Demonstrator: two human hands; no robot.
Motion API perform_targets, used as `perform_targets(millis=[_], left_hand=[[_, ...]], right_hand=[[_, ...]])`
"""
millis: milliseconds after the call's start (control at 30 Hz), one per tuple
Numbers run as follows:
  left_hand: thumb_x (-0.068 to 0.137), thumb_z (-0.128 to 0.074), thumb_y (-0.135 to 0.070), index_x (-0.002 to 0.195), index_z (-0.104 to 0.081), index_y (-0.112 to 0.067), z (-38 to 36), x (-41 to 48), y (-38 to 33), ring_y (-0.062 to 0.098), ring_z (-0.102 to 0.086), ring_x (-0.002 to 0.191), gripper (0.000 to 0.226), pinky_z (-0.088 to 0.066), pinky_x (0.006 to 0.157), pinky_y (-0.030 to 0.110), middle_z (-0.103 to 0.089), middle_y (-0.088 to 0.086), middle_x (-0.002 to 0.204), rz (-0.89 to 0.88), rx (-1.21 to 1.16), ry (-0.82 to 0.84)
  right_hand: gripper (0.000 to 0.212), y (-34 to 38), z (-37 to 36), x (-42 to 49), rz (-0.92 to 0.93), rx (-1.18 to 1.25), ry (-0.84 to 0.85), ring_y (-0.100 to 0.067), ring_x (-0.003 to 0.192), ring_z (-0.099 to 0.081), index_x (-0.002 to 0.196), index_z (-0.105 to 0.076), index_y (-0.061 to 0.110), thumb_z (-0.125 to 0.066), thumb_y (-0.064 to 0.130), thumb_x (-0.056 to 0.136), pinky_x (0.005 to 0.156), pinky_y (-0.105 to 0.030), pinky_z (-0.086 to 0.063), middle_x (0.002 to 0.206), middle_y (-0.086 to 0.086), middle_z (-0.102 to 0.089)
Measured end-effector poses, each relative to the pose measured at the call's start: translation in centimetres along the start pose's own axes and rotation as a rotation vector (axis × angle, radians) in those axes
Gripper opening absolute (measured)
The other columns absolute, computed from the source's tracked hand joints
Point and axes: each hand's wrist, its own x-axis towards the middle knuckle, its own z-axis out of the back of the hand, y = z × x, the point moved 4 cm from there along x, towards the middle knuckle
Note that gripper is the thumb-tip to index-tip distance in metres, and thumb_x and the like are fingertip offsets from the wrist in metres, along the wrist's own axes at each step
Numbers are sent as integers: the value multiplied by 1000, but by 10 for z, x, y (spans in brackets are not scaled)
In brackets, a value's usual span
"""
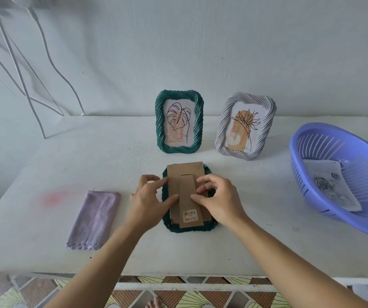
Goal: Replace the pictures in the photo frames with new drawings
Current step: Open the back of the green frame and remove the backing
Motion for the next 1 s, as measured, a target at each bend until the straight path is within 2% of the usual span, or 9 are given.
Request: perform_targets(millis=[100, 200, 267, 367, 567, 733, 867, 933, 1000], left_hand=[[86, -71, -47, 136, -60, -29, 1, -2, -2, 14, -53, 103, 54, -44, 97, 50, -47, -9, 116, 13, 34, -37], [88, -69, -48, 136, -60, -29, 2, -3, -3, 16, -53, 107, 52, -40, 97, 47, -46, -11, 113, 17, 71, -62], [89, -67, -50, 135, -60, -31, 3, -4, -7, 15, -52, 106, 50, -33, 92, 41, -47, -14, 111, 6, 103, -73], [91, -63, -51, 128, -63, -34, 6, -6, -14, 13, -52, 101, 40, -24, 84, 38, -57, -17, 107, -7, 133, -90], [92, -64, -46, 133, -60, -32, 11, -7, -23, 10, -54, 89, 43, -41, 94, 46, -65, -16, 99, -38, 17, -86], [92, -64, -46, 139, -56, -33, 9, -5, -31, 9, -57, 89, 49, -49, 90, 47, -62, -17, 96, -72, -32, -8], [91, -69, -35, 137, -58, -31, 11, -2, -44, 11, -60, 84, 47, -53, 78, 31, -63, -7, 96, -130, -83, -18], [90, -71, -30, 138, -56, -28, 12, -1, -51, 9, -60, 83, 49, -49, 73, 20, -62, -7, 100, -153, -104, -32], [90, -72, -28, 145, -48, -31, 12, 2, -58, 9, -60, 84, 60, -49, 75, 19, -62, -9, 102, -178, -126, -50]], right_hand=[[37, 2, 1, -2, 25, 20, -8, -3, 86, -64, 109, -66, 28, -84, 30, 77, 80, -29, -52, 84, 15, -71], [37, 3, 2, -3, 47, 49, -2, 1, 81, -64, 110, -67, 26, -84, 26, 77, 64, -7, -44, 84, 12, -72], [34, 3, 2, -4, 54, 63, -5, 1, 77, -64, 108, -68, 25, -83, 25, 78, 62, -4, -44, 83, 12, -72], [31, 2, 4, -4, 63, 62, -25, 0, 78, -65, 107, -70, 24, -83, 26, 79, 63, -3, -43, 82, 14, -71], [31, 0, 8, -2, 88, 140, -55, -7, 75, -65, 104, -72, 24, -85, 20, 76, 68, -12, -50, 81, 12, -68], [53, -9, 9, -1, 103, 179, -130, -11, 82, -65, 120, -65, 27, -87, 18, 73, 74, -19, -56, 107, 6, -55], [71, -12, 15, 4, 75, 281, -170, -13, 88, -67, 132, -56, 31, -89, 20, 71, 77, -25, -59, 117, 6, -50], [74, -12, 21, 6, 37, 366, -165, -14, 91, -69, 135, -52, 30, -89, 23, 71, 77, -28, -60, 118, 7, -56], [66, -11, 30, 8, -1, 443, -146, -14, 90, -70, 131, -54, 30, -87, 22, 74, 76, -27, -60, 109, 6, -66]])
